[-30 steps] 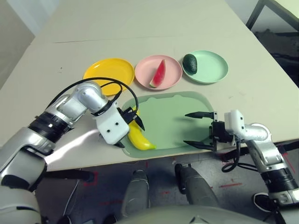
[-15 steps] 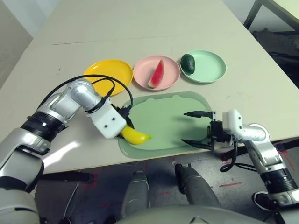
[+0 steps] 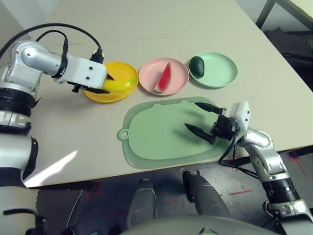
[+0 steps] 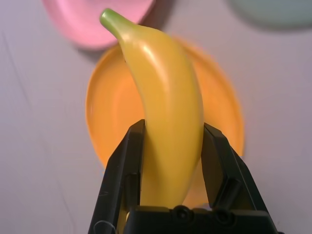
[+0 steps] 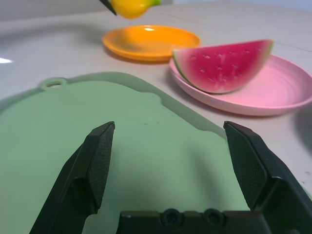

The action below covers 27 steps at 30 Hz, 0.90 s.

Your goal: Place the fruits into color-matched plates.

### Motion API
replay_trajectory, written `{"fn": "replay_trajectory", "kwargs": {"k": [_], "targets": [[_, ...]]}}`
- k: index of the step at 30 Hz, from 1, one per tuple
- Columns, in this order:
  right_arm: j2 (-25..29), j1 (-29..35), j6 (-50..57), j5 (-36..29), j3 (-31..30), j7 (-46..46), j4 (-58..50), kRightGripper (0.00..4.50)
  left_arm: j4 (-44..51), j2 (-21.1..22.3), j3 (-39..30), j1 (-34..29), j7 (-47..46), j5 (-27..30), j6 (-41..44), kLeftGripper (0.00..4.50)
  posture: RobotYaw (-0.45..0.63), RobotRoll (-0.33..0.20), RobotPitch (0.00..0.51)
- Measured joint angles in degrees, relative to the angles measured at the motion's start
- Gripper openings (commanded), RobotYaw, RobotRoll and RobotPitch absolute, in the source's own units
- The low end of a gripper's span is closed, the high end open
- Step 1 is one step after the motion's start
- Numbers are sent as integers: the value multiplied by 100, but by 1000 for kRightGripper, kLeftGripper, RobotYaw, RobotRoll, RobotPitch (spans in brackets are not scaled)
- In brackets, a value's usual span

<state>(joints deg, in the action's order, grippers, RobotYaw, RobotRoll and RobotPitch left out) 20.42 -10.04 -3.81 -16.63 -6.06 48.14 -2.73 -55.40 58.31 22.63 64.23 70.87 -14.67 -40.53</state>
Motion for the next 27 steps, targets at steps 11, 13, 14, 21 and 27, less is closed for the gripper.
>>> {"fn": "replay_trajectory", "kwargs": {"k": [11,13,14,21,27], "targets": [[-18,139,71,133,-81,-256,-156,4500,-1516,-860,646,255,-3216,-1927,-457,1752,-83,0,221],[4,140,72,138,-80,-279,-158,4500,-1626,-970,719,353,-3501,-2113,-486,2498,-98,0,219],[4,140,72,142,-81,-287,-159,4500,-1667,-1000,749,400,-3595,-2176,-488,2793,-98,0,219],[6,164,71,144,-75,-390,-175,4500,-1760,-972,751,486,-3711,-2328,-565,4468,-84,0,217],[15,95,71,122,71,-482,-70,4500,-1745,-690,324,431,-3221,-1857,-735,4468,-66,0,220]]}}
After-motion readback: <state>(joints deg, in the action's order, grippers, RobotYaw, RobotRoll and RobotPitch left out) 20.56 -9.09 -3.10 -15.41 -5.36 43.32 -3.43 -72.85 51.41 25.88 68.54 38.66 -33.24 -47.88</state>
